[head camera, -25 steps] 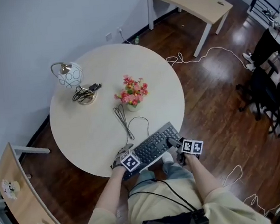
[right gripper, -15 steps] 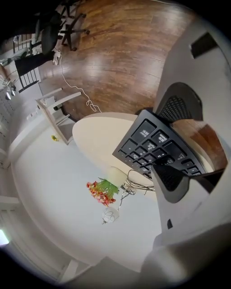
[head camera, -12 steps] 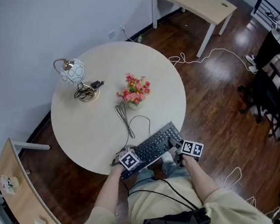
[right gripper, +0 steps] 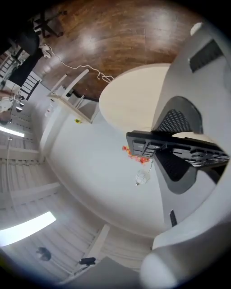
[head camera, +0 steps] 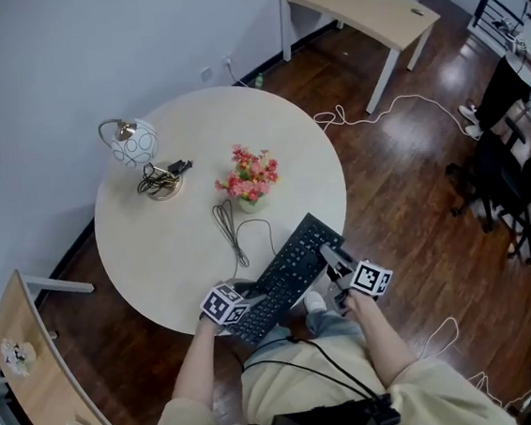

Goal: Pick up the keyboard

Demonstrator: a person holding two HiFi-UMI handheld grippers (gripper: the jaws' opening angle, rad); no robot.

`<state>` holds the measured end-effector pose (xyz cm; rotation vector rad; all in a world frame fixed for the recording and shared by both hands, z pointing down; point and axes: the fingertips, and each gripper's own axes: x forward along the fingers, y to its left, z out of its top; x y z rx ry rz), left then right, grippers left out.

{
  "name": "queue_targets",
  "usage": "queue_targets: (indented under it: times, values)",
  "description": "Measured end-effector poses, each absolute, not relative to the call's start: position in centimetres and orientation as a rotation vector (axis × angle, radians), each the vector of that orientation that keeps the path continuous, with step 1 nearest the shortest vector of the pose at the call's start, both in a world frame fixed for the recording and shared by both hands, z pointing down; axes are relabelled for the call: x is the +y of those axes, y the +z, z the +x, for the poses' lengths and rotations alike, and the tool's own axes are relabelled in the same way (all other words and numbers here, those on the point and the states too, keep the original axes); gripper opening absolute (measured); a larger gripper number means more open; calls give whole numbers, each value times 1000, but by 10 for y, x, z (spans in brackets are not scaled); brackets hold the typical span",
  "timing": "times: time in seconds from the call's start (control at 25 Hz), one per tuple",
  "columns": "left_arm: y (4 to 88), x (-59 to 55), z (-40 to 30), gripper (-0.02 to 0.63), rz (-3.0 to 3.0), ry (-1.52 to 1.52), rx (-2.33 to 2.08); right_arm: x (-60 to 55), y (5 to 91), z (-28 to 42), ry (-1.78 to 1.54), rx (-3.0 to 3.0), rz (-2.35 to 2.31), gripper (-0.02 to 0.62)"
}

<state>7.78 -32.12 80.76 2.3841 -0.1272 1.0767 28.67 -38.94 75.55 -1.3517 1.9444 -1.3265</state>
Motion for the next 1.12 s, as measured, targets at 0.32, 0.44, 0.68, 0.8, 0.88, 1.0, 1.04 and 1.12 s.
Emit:
queue_targets:
  times: [0.32,0.44,0.68,0.8,0.88,1.0,1.04,1.12]
  values:
    - [750,-348,89,158,2512,853,-232,-432,613,253,-917,2218,-1024,91]
    - [719,-360,95,88,2615,813,-270,-440,549,238,-707,2392,-939,91]
    - [653,-387,118,74,2809,710,-336,-443,433,207,-293,2566,-736,91]
    - [618,-395,127,72,2903,646,-356,-434,389,197,-111,2629,-601,91]
    - [595,-396,131,71,2964,604,-362,-425,363,191,2,2664,-526,89]
    - [577,-398,134,71,3015,566,-393,-413,339,178,122,2721,-480,87]
    - [574,-399,135,71,3020,559,-401,-409,334,173,143,2737,-459,87]
    - [571,-400,138,72,3027,553,-414,-399,329,165,136,2763,-389,87]
